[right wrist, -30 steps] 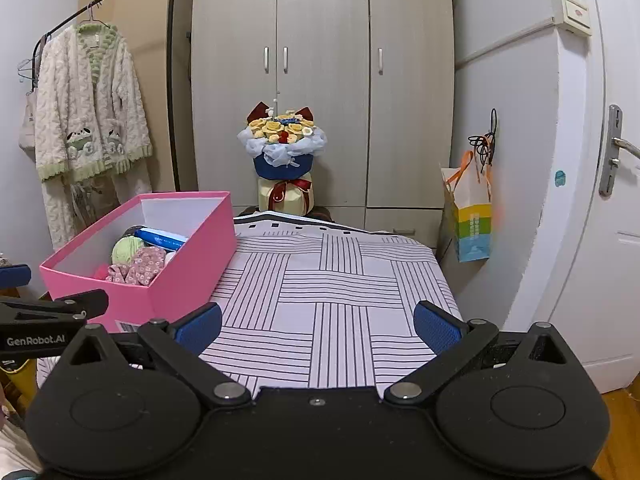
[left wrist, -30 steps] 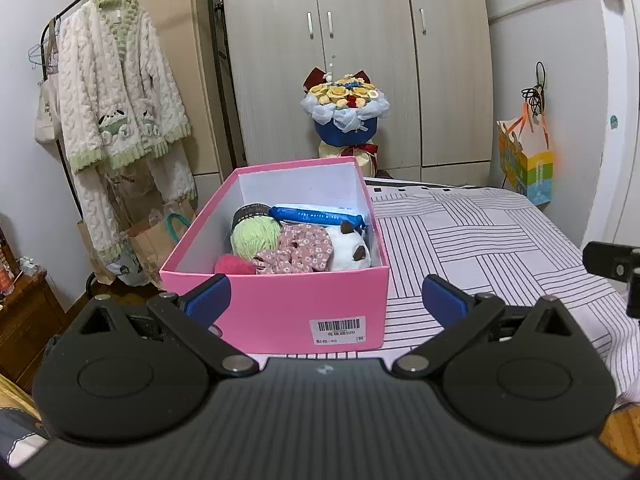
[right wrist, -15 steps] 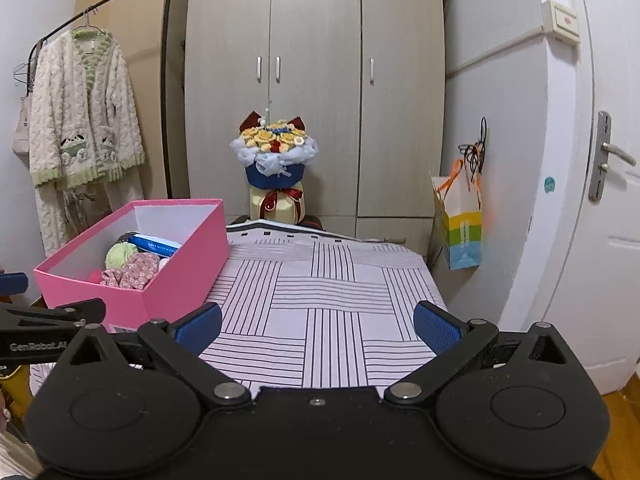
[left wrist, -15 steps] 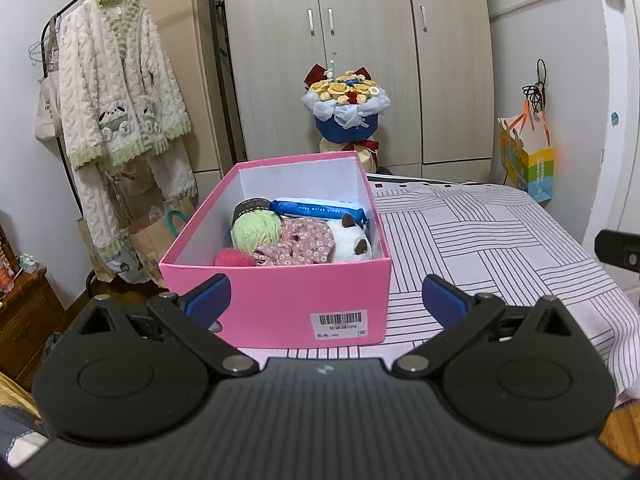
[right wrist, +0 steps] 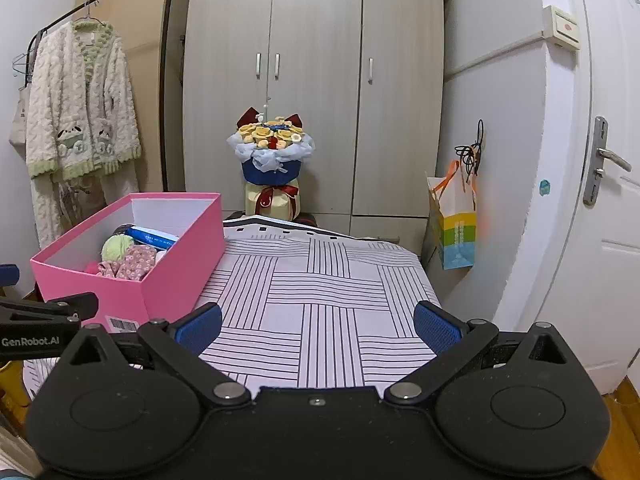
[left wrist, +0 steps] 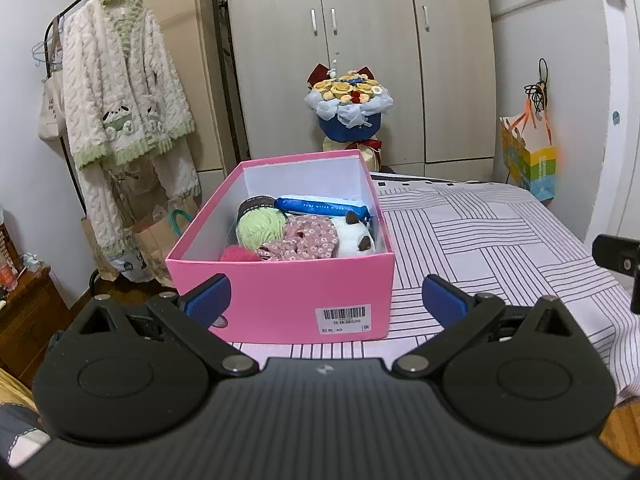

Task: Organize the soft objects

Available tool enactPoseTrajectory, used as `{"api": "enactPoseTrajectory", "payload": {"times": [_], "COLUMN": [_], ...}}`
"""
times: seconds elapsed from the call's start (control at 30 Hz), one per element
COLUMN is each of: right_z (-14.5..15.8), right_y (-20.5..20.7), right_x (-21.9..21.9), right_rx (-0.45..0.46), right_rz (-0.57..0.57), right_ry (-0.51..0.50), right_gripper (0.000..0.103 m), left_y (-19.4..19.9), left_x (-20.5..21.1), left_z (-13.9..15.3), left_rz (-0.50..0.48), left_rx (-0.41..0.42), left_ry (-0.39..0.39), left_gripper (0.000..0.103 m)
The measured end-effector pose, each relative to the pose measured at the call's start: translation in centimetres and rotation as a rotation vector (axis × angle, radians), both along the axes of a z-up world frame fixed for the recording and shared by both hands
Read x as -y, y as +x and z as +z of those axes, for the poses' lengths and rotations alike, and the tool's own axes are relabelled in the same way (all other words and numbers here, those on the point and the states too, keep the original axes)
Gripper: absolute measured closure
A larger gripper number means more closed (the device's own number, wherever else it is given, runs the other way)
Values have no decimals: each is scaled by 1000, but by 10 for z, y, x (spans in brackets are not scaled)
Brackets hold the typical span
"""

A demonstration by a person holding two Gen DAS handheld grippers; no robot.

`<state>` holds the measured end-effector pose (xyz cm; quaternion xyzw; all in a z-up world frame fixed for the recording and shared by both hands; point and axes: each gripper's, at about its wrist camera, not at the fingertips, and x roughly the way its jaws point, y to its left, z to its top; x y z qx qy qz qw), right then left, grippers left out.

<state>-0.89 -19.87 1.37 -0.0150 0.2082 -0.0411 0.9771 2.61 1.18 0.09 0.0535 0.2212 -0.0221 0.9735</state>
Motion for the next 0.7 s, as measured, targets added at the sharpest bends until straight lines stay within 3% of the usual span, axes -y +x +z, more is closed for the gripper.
{"api": "enactPoseTrajectory", "payload": {"times": [0.7], "right_z": [-4], "right_y": [4], "right_x": [1], "right_rx": [-14], "right_rz": [-1], "right_ry": [-14], "right_gripper": [0], "left_y": [-1], "left_x": [-5], "left_z": [2], "left_rz": [4], "left_rx": [15], "left_ry": [-25], "left_gripper": [0]}}
